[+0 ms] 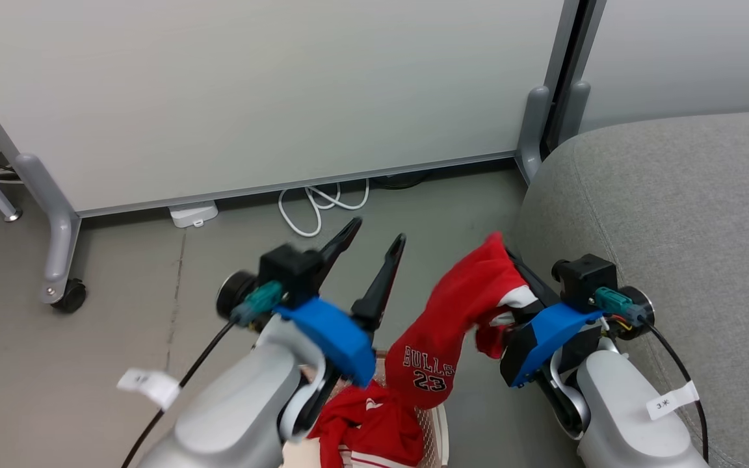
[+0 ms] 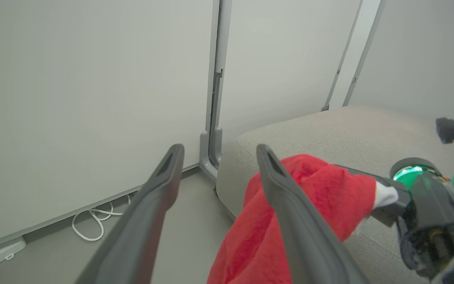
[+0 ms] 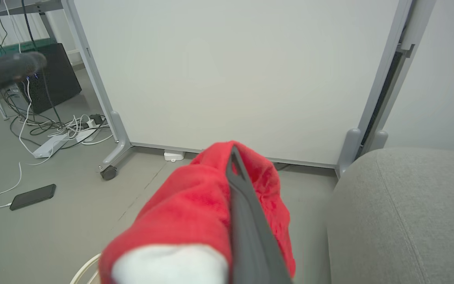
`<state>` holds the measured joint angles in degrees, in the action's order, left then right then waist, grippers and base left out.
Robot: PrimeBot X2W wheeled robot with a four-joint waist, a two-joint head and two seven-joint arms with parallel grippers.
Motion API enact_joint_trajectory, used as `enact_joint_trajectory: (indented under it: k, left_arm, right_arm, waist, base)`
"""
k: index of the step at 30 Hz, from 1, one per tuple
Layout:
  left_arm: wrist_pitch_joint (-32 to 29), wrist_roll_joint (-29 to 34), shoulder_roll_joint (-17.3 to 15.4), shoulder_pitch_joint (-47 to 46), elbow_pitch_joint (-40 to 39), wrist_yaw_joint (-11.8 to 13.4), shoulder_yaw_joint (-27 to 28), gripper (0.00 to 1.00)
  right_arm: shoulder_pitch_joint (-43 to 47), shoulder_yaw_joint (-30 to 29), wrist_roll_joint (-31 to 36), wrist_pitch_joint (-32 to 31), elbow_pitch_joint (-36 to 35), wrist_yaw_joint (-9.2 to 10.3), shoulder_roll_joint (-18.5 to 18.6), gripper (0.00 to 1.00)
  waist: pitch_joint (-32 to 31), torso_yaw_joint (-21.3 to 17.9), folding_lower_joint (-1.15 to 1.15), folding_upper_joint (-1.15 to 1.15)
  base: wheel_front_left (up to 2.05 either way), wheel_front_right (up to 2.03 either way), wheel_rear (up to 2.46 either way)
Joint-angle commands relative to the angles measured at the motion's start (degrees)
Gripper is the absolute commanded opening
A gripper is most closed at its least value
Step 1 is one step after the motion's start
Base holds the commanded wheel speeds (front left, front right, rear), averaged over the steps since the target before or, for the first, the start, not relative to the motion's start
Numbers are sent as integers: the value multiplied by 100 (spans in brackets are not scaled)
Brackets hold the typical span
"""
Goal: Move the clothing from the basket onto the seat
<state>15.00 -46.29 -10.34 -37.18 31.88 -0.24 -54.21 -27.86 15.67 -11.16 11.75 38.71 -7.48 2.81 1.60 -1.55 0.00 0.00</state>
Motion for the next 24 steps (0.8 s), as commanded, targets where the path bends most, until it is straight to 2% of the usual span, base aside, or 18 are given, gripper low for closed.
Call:
enact_joint_trajectory:
  k: [1,6,13,20,24]
  left_arm:
    - [24,113,-73,239,-141,27,141,100]
    - [25,777,-338,1239,-951,17,1060,100]
    - [26,1558,-312,2424,-1593,-109,2276,100]
    - [27,2196,-93,2838,-1709,-415,2950,100]
    - [27,2421,2,2865,-1653,-528,3085,100]
  right_arm:
    - [61,-35,38,18,-65,-3,14,0]
    - [154,-175,47,-34,-313,-3,13,0]
    - [341,-285,85,-142,-756,-3,13,0]
    - [668,-393,14,-301,-1208,-3,13,0]
    - [742,-357,-37,-327,-1298,-3,14,0]
  waist:
    - [19,-8,0,0]
    - [77,-35,0,0]
    - [158,-100,0,0]
    - [222,-193,0,0]
    - [246,-339,0,0]
  base:
    - [0,0,0]
    - [0,0,0]
    - [0,0,0]
    - [0,0,0]
    - [0,0,0]
